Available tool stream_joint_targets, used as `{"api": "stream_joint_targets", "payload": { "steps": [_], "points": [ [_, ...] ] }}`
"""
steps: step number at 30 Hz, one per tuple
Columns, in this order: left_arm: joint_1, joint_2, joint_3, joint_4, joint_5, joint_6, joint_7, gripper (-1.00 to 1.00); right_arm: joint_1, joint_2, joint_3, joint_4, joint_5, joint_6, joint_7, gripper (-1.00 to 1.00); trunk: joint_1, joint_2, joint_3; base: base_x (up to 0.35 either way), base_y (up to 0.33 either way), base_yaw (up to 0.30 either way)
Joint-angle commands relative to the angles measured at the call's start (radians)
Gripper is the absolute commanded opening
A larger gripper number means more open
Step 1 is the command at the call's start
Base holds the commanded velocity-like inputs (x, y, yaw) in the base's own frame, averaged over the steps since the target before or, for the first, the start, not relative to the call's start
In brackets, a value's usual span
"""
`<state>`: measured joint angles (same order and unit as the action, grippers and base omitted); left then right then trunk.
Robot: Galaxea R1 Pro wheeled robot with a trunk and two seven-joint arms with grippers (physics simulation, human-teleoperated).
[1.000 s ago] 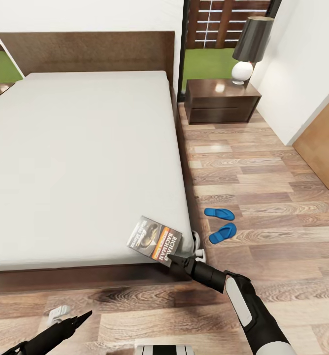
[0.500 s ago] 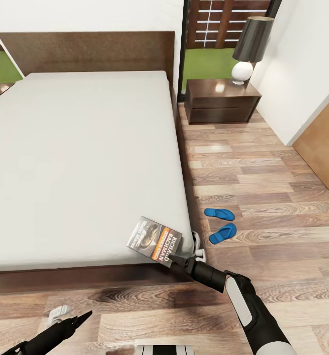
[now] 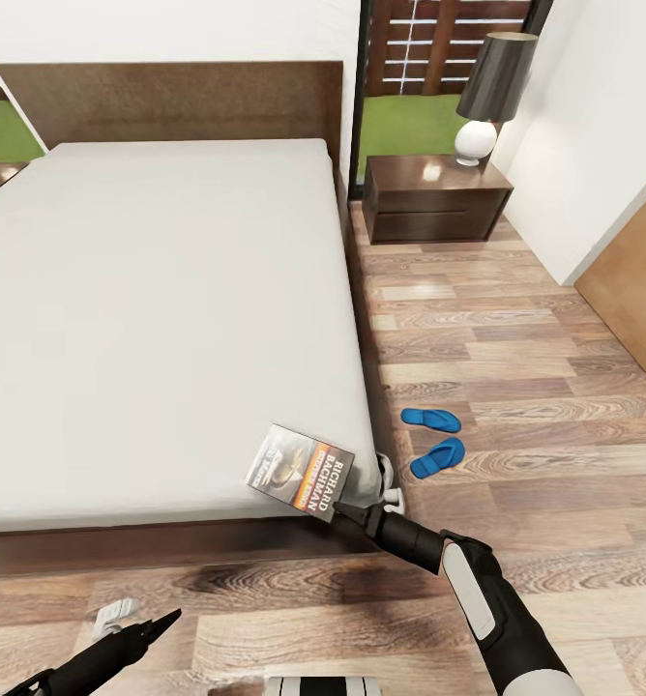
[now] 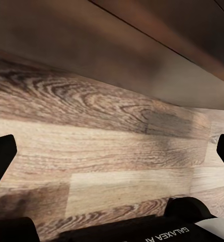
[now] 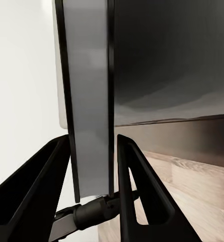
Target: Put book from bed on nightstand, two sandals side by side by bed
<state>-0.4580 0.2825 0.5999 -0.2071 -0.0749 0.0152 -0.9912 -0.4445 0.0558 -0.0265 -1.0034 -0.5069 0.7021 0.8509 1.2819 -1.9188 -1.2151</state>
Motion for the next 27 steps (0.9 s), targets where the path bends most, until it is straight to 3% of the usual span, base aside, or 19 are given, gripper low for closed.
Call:
{"api": "stream_joint_targets", "payload": {
  "steps": [1, 13, 27],
  "points": [
    [-0.001, 0.000, 0.008, 0.000, -0.008, 0.002, -0.004, 1.00, 0.000, 0.001, -0.003, 0.000, -0.002, 0.007, 0.002, -1.00, 0.000, 0.000, -0.001, 0.000, 0.000, 0.000],
    [-0.001, 0.000, 0.009, 0.000, -0.008, 0.002, -0.004, 1.00, 0.000, 0.001, -0.003, 0.000, -0.002, 0.007, 0.002, -1.00, 0.000, 0.000, -0.001, 0.000, 0.000, 0.000],
    [-0.001, 0.000, 0.009, 0.000, -0.008, 0.002, -0.004, 1.00, 0.000, 0.001, -0.003, 0.000, -0.002, 0.007, 0.002, -1.00, -0.054, 0.098, 0.043, 0.000, 0.000, 0.000]
  ]
}}
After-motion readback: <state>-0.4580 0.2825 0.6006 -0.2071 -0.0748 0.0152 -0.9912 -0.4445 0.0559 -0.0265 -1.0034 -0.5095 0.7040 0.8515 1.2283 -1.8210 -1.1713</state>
